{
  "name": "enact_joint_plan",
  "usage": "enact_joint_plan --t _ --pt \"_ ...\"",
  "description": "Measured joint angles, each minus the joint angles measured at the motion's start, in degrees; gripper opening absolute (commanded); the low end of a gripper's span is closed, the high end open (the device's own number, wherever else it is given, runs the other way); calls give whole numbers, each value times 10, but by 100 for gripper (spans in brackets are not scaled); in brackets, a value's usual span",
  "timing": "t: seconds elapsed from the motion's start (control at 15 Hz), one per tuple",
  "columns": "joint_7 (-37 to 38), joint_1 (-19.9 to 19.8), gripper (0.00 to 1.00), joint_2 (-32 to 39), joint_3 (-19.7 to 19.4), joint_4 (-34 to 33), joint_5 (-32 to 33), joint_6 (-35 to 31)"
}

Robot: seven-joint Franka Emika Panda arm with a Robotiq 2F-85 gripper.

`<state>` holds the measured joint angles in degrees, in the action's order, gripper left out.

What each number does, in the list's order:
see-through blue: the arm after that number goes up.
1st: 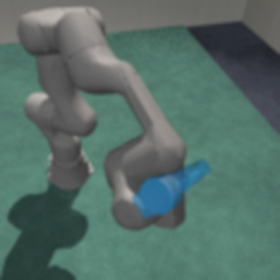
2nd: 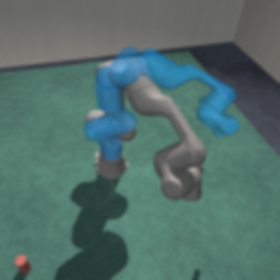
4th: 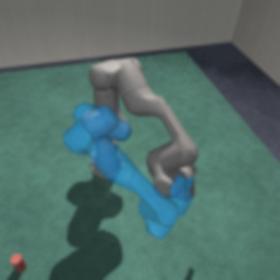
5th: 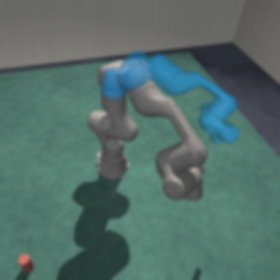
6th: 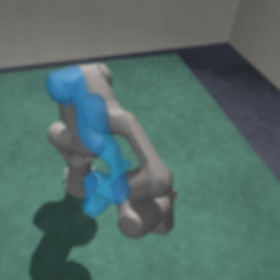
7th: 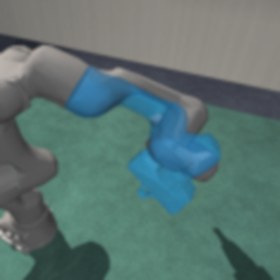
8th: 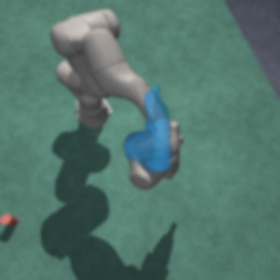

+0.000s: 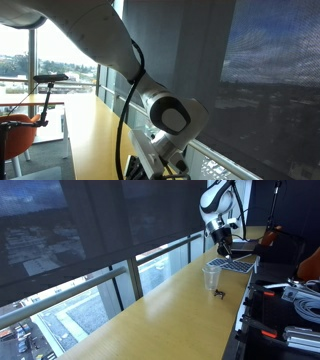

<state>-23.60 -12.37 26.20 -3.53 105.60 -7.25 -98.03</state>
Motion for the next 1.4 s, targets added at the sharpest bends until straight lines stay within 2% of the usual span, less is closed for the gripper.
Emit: enact_joint_plan --t 0.53,1.4 --pt "0 -2 0 8 0 -16 -1 6" --pt "4 -27 0 57 0 -105 -60 125"
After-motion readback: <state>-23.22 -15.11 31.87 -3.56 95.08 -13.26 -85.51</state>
